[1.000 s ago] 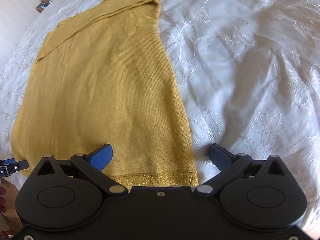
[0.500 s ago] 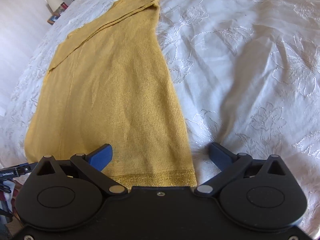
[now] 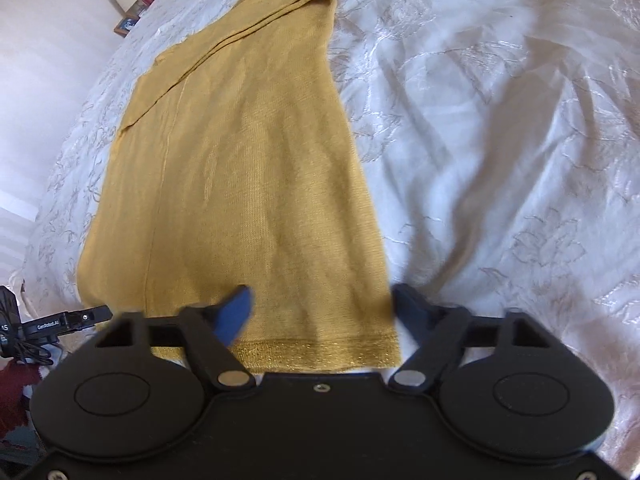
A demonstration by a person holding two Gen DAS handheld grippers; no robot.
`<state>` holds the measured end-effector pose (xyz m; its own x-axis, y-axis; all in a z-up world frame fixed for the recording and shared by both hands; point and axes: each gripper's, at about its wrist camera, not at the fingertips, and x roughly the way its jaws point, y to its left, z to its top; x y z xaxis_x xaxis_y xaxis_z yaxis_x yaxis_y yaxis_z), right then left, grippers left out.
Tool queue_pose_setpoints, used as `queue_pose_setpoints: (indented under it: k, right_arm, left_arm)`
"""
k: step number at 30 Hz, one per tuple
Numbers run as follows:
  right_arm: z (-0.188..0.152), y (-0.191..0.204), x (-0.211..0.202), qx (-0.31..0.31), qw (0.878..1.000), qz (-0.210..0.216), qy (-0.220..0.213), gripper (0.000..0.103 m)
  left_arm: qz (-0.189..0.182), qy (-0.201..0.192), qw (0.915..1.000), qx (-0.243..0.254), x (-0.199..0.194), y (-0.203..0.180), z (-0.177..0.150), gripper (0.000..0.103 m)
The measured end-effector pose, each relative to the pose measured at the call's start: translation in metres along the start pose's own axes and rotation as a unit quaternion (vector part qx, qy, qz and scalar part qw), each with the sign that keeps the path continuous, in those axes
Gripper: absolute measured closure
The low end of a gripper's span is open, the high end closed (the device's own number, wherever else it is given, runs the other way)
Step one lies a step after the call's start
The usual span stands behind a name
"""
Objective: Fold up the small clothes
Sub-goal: 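Close both grippers on the hem of the sweater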
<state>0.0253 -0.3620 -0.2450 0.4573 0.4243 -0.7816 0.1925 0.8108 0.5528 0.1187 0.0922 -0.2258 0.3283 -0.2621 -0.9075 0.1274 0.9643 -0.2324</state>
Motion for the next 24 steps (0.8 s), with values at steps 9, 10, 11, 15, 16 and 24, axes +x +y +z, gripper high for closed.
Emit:
queue_pose_setpoints:
  k: [9,10,11,15,16,24]
  right_arm:
    - [0.003,0.004,-0.01,-0.013,0.999,0.037,0.024,0.087]
    - [0.005,0.005,-0.013,-0.015,0.999,0.043,0.022,0.089]
    - [0.008,0.008,-0.016,-0.015,0.998,0.049,0.019,0.089]
    - [0.023,0.014,-0.032,-0.015,0.997,0.069,-0.006,0.089]
    - [0.029,0.014,-0.036,-0.011,0.997,0.076,-0.015,0.089]
    - [0.078,0.017,-0.043,0.001,0.991,0.112,-0.071,0.089]
  left_arm:
    - [-0.021,0.002,0.9998,0.004,-0.022,0.011,-0.001,0.095]
    - [-0.025,0.0,0.9997,0.0,-0.026,0.012,-0.001,0.095]
    - [-0.027,-0.003,0.9996,-0.005,-0.029,0.011,0.0,0.095]
    - [-0.042,-0.035,0.9982,-0.026,-0.052,0.008,0.007,0.096]
    - [-0.044,-0.044,0.9975,-0.033,-0.058,0.007,0.009,0.096]
    - [-0.05,-0.119,0.9863,-0.102,-0.078,0.004,0.058,0.096]
